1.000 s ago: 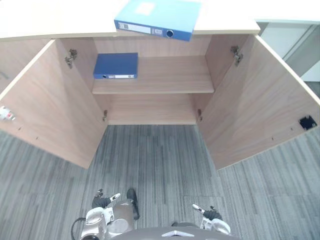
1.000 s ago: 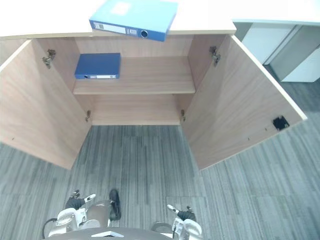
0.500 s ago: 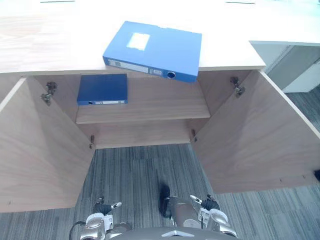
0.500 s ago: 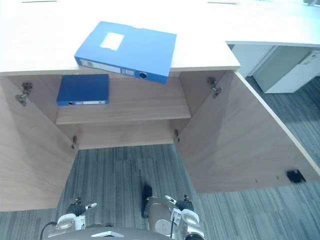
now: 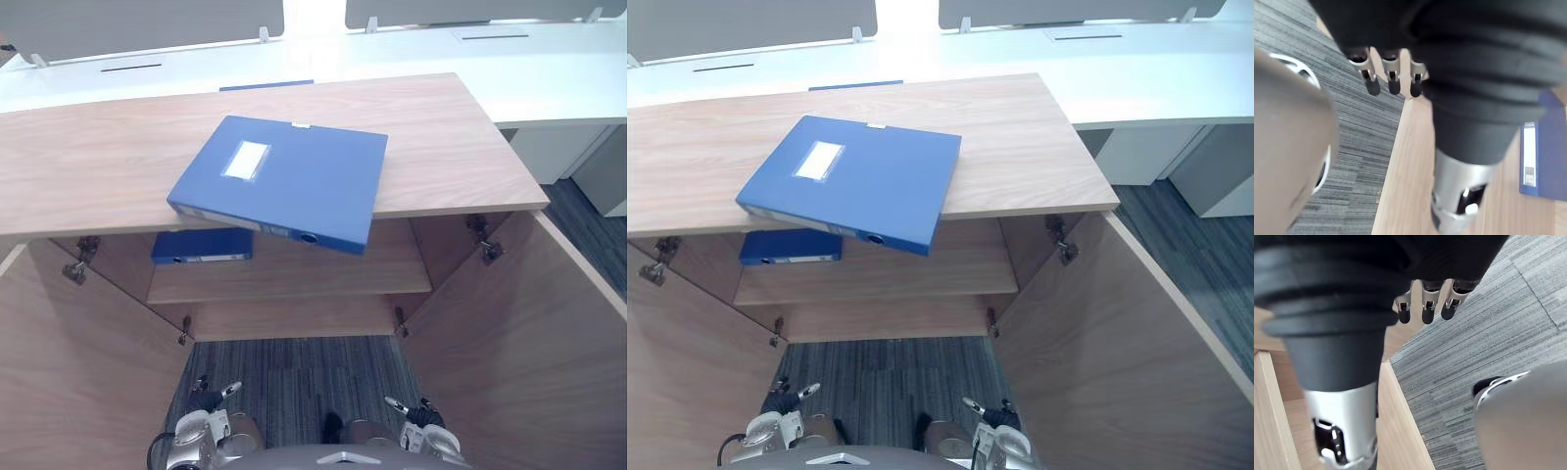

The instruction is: Walk over to the cabinet, pick up the folder, carry it to the office cabinet, place the folder inside the office cabinet, then close the office cabinet door

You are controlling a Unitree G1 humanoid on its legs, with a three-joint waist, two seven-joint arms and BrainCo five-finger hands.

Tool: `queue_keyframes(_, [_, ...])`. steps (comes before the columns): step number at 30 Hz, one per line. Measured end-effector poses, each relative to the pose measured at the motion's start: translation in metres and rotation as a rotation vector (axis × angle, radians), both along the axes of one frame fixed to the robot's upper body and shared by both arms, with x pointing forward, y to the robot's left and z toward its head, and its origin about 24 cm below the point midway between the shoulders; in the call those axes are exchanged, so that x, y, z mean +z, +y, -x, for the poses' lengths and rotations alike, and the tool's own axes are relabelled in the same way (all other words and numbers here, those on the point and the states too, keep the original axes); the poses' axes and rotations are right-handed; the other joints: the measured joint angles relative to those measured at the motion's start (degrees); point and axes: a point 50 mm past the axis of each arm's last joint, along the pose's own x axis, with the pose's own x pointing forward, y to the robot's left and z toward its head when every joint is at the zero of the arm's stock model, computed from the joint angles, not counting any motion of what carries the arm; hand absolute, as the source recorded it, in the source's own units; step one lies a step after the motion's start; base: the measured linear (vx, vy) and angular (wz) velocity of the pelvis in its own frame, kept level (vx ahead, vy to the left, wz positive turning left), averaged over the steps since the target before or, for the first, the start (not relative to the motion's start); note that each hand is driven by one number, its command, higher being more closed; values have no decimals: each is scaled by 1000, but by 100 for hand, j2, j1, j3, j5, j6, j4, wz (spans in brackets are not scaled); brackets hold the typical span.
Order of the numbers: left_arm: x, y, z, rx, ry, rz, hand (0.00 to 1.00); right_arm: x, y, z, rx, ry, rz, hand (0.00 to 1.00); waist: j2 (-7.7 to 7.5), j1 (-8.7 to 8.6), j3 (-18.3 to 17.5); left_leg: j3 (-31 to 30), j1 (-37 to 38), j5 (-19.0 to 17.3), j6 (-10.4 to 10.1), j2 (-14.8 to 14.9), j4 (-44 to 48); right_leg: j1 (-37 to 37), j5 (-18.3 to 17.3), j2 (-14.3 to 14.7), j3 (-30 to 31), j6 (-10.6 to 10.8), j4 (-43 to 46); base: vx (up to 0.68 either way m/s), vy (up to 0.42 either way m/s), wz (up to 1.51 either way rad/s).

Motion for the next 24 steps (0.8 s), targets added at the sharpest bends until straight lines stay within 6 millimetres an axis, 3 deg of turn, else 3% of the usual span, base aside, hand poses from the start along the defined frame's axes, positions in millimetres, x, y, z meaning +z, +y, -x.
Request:
queue_keyframes(1, [-2, -2, 2, -4, 13, 6, 0, 0, -1, 1, -8, -3, 0, 0, 75, -4, -44, -40, 124, 673, 37, -86, -605, 37, -58, 27, 75, 99, 2, 256, 194, -33])
queue_keyframes(2, [-2, -3, 3, -5, 18, 9, 0, 0, 0, 1, -13, -3, -2, 0, 92, -14, -72, -29, 233, 613, 108, -140, -714, 95, -89, 16, 129, 149, -4, 242, 210, -18])
queue_keyframes(4, [-3, 5, 5, -15, 34, -11, 0, -3, 9, 5, -19, 8, -27, 0, -167, -42, -190, 33, 506, 689, 130, -412, -1120, 257, -53, -192, 160, 277, -205, 171, 171, -1])
queue_keyframes(7, [-4, 9, 7, -54, 49, -36, 0, -7, 17, 10, -17, 36, -51, 0, -293, -33, -267, 113, 753, 736, 197, -673, -1462, 515, 42, -365, 189, 428, -600, 140, 167, -1])
queue_keyframes(10, [-5, 9, 10, -99, 59, -39, 0, -8, 16, 10, -12, 41, -49, 0, -293, -30, -269, 115, 910, 739, 200, -803, -1604, 679, 93, -428, 267, 494, -798, 70, 87, -3])
queue_keyframes(16, [-8, 3, 14, -164, 86, -41, 0, -7, 5, 9, -2, 51, -20, 0, -85, -68, -282, 103, 1078, 1025, 235, -882, -2170, 709, 294, -364, 305, 466, -1052, -6, 6, -4])
queue_keyframes(19, [-7, 0, 11, -207, 77, -52, 0, -7, 3, 9, 12, 56, -12, 0, -71, -79, -289, 55, 1223, 1125, 297, -883, -2395, 741, 320, -322, 304, 457, -1062, -70, -25, -2])
queue_keyframes(22, [6, -3, -5, -236, -25, -75, 0, -6, -2, 10, 18, 60, 3, 0, -78, -115, -286, -68, 1249, 1166, 325, -936, -2461, 766, 366, -342, 286, 482, -1114, -110, 4, 8])
queue_keyframes(24, [25, -1, -20, -246, -154, -110, 0, -5, -1, 9, 41, 58, 11, 0, -81, -82, -286, -116, 1202, 1185, 354, -977, -2463, 733, 407, -356, 286, 515, -1143, -138, 25, 5])
